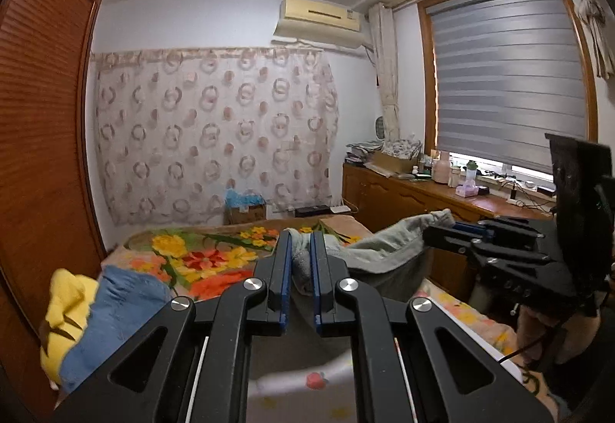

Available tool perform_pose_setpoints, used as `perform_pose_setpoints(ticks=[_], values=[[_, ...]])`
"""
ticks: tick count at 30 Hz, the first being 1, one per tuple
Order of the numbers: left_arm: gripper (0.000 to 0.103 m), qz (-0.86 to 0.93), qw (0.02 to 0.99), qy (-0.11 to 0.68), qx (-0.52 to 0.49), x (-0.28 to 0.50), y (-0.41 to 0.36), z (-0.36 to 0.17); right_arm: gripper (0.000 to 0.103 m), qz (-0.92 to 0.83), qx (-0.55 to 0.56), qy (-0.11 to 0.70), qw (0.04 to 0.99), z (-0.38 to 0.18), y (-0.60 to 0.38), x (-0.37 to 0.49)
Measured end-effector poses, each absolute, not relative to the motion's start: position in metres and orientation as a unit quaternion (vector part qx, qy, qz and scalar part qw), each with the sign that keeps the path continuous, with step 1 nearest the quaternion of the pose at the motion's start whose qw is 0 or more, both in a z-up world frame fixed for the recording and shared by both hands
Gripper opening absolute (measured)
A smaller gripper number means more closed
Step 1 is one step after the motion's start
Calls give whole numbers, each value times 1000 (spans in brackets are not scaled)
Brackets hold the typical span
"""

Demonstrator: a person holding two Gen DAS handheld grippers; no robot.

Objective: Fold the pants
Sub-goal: 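Lift the held hem up off the bed with both tools, then carry the held hem over and lower it onto the garment with both tools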

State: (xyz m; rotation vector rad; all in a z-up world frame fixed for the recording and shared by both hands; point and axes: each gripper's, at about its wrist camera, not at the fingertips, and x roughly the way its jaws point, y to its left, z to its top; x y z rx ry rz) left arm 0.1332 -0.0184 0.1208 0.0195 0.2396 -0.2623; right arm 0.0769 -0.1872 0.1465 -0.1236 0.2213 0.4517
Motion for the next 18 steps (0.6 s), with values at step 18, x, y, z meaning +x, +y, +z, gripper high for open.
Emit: perform_pose_setpoints(ticks=[18], values=[[10,-161,950,268,14,70,-18,11,13,275,-89,263,920,45,-182,57]])
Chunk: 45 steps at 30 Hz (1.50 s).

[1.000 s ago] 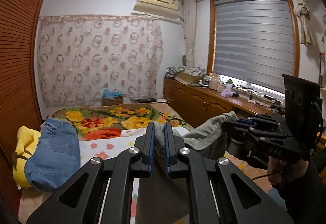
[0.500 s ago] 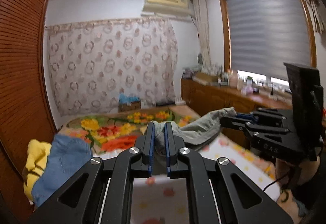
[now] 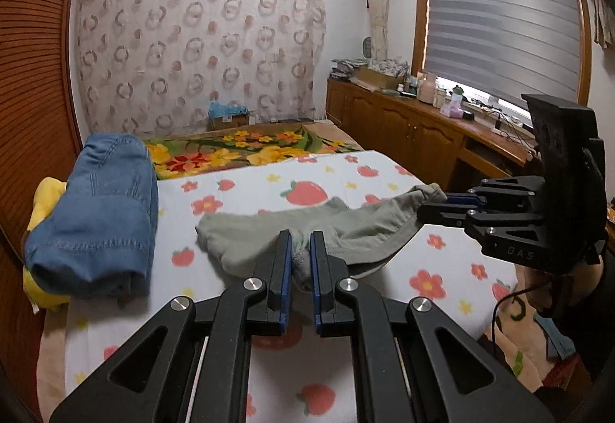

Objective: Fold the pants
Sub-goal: 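Carry the held hem over and lower it onto the garment with both tools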

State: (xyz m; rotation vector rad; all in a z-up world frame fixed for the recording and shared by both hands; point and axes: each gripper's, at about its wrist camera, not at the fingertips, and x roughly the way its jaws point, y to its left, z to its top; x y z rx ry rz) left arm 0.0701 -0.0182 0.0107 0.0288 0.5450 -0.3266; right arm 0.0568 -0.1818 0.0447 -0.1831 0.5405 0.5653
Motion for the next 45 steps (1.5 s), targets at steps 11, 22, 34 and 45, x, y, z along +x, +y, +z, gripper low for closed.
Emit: perform_pose_setpoints(ticks=[11,22,34,45], values=[[10,-159,948,276,2,63,-12,1,13,285,-88,274,914,49,-185,44],[10,-164,945,283,-14,53,-10,-12,13,290,-81,281,911,31,-184,27],[10,-168,942,289,-12,52,-16,-17,13,293,-55,296,907,20,-189,27],[10,-174,943,284,-13,42,-20,-13,13,299,-51,287,909,22,-194,14]])
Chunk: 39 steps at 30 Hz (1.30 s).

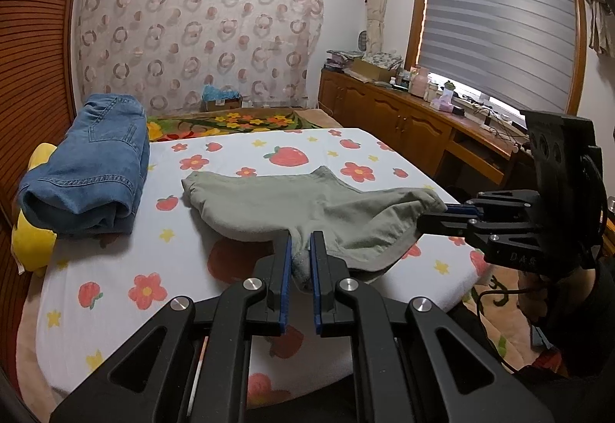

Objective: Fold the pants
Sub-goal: 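Carry the held hem over and lower it onto the garment with both tools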

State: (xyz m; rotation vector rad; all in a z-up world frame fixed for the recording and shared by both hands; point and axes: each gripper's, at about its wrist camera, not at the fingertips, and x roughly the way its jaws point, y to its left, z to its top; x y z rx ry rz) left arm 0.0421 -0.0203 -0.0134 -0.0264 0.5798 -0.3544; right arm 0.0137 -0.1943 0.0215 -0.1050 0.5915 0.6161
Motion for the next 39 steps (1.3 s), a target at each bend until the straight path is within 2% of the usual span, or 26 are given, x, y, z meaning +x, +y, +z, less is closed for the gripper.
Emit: perform_pose_setpoints(ticks=[15,33,39], values=[[10,-187,935,301,-23,31,-18,-34,13,306,-35,296,904,10,-205,-2],[10,-205,941,269,-13,3,-29,-4,13,310,-21,275,910,24,-218,-26],[10,-203,937,282,-22,18,-24,-18,13,307,-18,275,911,19,-221,-20]])
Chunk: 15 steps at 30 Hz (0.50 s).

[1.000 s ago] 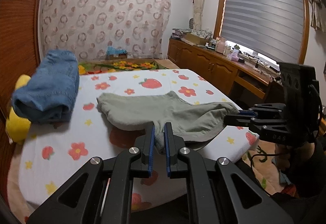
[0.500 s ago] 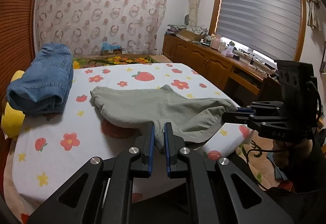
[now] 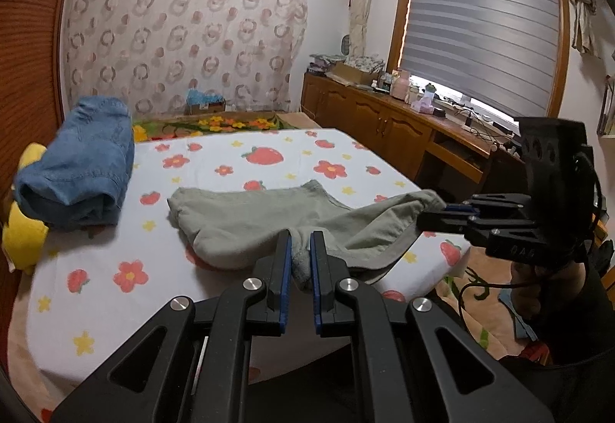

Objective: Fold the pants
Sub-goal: 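Carry the held hem over and lower it onto the garment with both tools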

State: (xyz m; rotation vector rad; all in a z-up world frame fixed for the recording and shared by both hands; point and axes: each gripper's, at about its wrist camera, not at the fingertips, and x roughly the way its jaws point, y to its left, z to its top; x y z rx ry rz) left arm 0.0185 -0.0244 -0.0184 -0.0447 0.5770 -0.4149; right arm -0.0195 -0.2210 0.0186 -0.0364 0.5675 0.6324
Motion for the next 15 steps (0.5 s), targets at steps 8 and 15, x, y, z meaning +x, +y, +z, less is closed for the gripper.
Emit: perform_pose_setpoints(ticks=[8,15], values=[[10,-180,934,308,-33,50,-15,-38,13,294,-15,290,911,5,-208,21],[10,-173,941,291,-29,75,-14,-25,13,283,-14,276,918,10,-197,49]])
